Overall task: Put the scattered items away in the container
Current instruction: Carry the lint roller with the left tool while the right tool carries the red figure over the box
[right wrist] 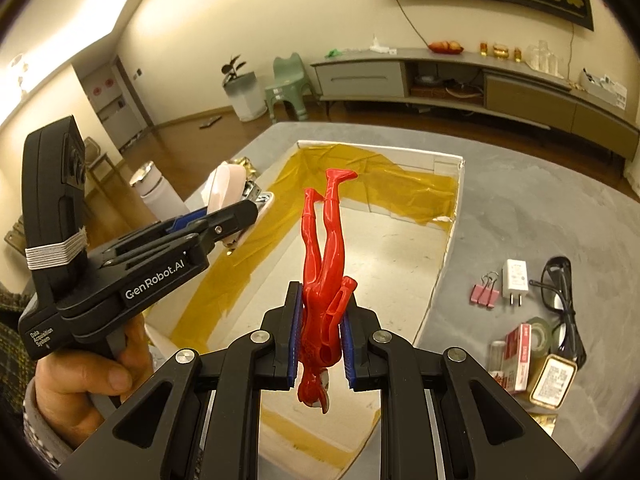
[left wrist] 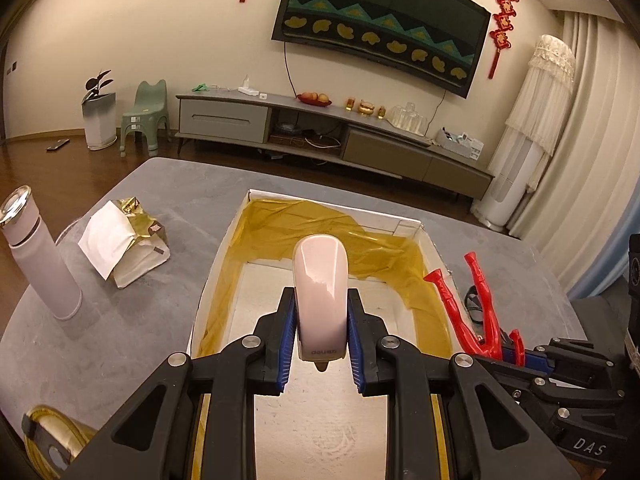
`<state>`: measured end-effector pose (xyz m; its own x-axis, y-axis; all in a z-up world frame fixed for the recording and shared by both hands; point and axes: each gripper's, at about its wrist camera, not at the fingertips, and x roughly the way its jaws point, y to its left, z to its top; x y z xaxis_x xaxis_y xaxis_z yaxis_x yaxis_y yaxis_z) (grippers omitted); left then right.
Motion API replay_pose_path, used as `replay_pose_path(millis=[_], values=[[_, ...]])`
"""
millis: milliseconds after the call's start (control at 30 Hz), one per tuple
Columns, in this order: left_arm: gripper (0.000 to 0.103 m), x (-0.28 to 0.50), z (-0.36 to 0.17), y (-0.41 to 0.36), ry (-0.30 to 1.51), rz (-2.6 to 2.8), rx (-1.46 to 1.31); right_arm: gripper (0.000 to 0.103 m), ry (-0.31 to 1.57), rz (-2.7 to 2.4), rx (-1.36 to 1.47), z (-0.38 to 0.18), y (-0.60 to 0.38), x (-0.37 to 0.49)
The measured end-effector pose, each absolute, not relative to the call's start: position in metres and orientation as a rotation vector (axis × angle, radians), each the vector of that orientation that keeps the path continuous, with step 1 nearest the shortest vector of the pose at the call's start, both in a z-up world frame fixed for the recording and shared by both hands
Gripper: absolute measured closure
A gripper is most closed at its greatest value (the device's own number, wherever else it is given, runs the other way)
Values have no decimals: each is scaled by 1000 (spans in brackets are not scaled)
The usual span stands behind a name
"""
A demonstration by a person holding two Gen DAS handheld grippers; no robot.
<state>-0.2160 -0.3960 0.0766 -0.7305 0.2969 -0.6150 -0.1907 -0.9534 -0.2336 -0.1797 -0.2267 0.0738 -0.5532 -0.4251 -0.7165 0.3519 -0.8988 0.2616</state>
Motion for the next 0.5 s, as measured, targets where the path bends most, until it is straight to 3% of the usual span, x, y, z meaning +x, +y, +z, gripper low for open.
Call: replay_pose_path(millis=[233, 500], values=[[78, -255, 87, -387, -161, 2697, -1044, 84, -124, -2409, 1218, 76, -232, -212], [78, -289, 69, -383, -228, 2615, -1115, 84, -48, -2410, 1316, 68, -234, -259]])
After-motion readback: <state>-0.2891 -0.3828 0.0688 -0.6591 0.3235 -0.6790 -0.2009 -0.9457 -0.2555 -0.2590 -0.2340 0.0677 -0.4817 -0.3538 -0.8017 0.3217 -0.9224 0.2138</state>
